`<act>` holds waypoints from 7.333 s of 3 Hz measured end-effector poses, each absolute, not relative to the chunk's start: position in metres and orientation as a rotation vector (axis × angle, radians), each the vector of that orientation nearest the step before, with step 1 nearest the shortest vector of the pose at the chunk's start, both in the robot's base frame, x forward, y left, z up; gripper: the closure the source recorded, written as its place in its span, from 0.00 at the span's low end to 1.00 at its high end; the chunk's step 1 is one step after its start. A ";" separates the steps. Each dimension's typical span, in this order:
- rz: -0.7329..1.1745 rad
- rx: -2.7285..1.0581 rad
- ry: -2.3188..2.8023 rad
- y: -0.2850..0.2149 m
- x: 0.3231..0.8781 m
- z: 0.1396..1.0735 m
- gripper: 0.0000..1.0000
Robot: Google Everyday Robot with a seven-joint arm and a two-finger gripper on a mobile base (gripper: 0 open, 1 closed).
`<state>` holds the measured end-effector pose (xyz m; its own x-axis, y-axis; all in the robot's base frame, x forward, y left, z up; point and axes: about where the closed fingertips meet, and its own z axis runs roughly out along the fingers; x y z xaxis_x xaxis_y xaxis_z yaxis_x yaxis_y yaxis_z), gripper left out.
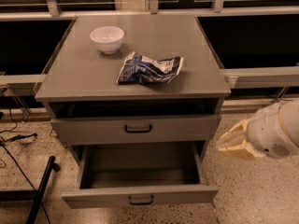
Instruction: Close middle drawer
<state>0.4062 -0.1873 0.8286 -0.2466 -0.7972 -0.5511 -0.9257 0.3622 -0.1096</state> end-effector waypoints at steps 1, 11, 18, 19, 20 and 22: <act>0.434 -1.468 2.104 -0.179 0.396 0.804 1.00; 0.243 -1.487 1.964 -0.173 0.408 0.504 1.00; 0.323 -1.526 1.939 -0.149 0.437 0.377 1.00; 0.328 -1.525 1.929 -0.143 0.448 0.370 1.00; 0.315 -1.520 1.916 -0.140 0.461 0.368 1.00; 0.243 -1.495 1.867 -0.136 0.510 0.383 1.00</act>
Offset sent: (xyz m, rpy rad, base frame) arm -0.0471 0.0318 -0.1474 0.3131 0.1920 -0.0720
